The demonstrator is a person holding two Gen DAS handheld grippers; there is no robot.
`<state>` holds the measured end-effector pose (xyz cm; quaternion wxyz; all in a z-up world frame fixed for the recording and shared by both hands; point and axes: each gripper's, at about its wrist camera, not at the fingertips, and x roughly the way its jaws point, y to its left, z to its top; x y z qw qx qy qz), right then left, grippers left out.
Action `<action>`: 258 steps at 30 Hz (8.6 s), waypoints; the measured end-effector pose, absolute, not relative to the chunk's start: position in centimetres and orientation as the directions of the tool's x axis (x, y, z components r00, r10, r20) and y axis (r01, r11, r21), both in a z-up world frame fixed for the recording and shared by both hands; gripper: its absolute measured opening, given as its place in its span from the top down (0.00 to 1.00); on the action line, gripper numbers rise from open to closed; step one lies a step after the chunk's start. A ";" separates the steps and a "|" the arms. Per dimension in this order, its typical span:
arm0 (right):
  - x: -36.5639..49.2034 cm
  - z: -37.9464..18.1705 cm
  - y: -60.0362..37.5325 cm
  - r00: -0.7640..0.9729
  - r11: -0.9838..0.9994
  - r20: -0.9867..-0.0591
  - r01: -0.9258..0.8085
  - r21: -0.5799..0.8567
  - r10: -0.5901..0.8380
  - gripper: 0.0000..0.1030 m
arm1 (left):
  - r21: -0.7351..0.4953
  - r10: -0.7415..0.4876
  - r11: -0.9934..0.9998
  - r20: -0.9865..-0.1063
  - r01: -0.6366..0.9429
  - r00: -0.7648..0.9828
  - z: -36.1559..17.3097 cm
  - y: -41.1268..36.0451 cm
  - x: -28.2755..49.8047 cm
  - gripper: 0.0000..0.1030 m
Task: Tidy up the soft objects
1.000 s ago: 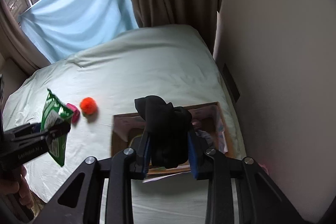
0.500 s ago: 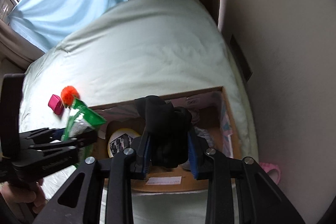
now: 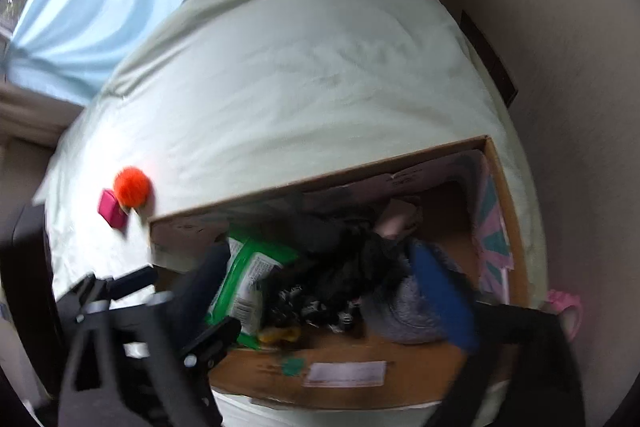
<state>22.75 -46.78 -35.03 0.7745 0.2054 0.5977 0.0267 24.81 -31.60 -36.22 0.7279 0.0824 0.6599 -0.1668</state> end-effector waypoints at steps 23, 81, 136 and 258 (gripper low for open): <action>18.5 -27.0 -44.4 0.432 0.954 -0.880 0.120 0.275 0.199 0.03 | -0.143 -0.232 0.933 -0.940 0.329 0.249 -25.7 -26.1 20.9 0.00; 26.4 -21.9 -10.6 0.547 0.976 -0.810 -0.084 0.199 0.212 0.02 | -0.300 -0.195 0.926 -0.902 -0.232 0.385 -25.7 15.3 30.4 0.00; 34.5 -36.1 -9.6 0.424 0.954 -0.876 0.076 0.290 0.232 0.66 | -0.256 -0.149 0.901 -0.941 -0.351 0.304 -38.0 11.0 38.3 0.57; 4.4 -1.5 -23.2 0.793 0.991 -0.595 -0.086 0.101 0.130 0.02 | -0.041 -0.101 0.995 -0.521 0.093 0.848 0.3 1.2 3.7 0.02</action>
